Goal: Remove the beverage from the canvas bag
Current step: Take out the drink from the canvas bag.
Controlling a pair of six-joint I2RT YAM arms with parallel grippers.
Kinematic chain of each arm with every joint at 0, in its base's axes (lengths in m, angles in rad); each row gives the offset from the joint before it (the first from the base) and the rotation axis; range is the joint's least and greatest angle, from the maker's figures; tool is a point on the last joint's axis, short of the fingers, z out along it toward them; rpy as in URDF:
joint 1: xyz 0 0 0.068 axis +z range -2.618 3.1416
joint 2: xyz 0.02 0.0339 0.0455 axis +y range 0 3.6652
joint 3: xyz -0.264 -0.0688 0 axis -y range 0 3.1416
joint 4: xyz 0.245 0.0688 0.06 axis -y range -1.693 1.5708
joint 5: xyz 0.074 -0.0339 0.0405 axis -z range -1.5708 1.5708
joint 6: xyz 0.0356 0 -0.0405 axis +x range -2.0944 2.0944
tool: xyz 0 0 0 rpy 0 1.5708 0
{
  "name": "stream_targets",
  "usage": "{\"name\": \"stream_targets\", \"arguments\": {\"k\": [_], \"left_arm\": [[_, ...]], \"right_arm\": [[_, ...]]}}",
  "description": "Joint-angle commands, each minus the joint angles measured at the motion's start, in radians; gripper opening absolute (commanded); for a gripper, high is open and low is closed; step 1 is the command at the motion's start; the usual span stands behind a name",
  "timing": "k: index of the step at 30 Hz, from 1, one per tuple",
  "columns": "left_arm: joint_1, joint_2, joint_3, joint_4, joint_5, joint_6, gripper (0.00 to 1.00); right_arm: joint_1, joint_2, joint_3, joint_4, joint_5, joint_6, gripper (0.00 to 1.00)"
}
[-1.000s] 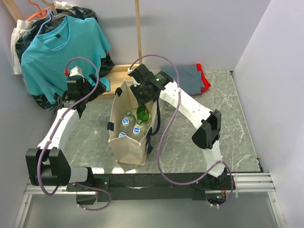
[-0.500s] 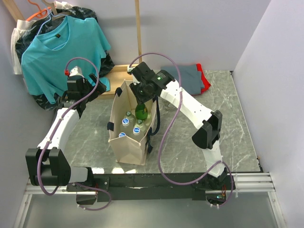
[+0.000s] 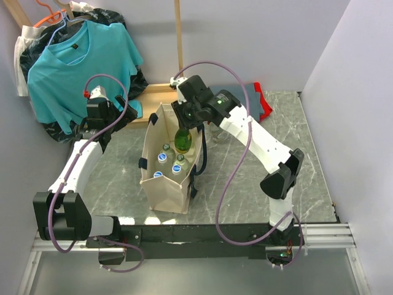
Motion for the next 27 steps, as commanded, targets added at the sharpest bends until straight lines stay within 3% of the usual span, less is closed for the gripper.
{"name": "stream_targets", "arguments": {"k": [1,11,27], "left_arm": [[-0.005,-0.016,0.002,0.044,0.006,0.001,0.96],[-0.005,-0.017,0.0,0.052,0.017,-0.004,0.96],[-0.005,-0.017,0.005,0.048,0.018,-0.005,0.96]], "right_arm": [[-0.006,-0.104,0.019,0.143,0.016,-0.014,0.0],[0.0,-0.128,0.062,0.174,0.019,-0.026,0.0],[0.026,-0.266,-0.103,0.388,0.054,-0.049,0.0]]}}
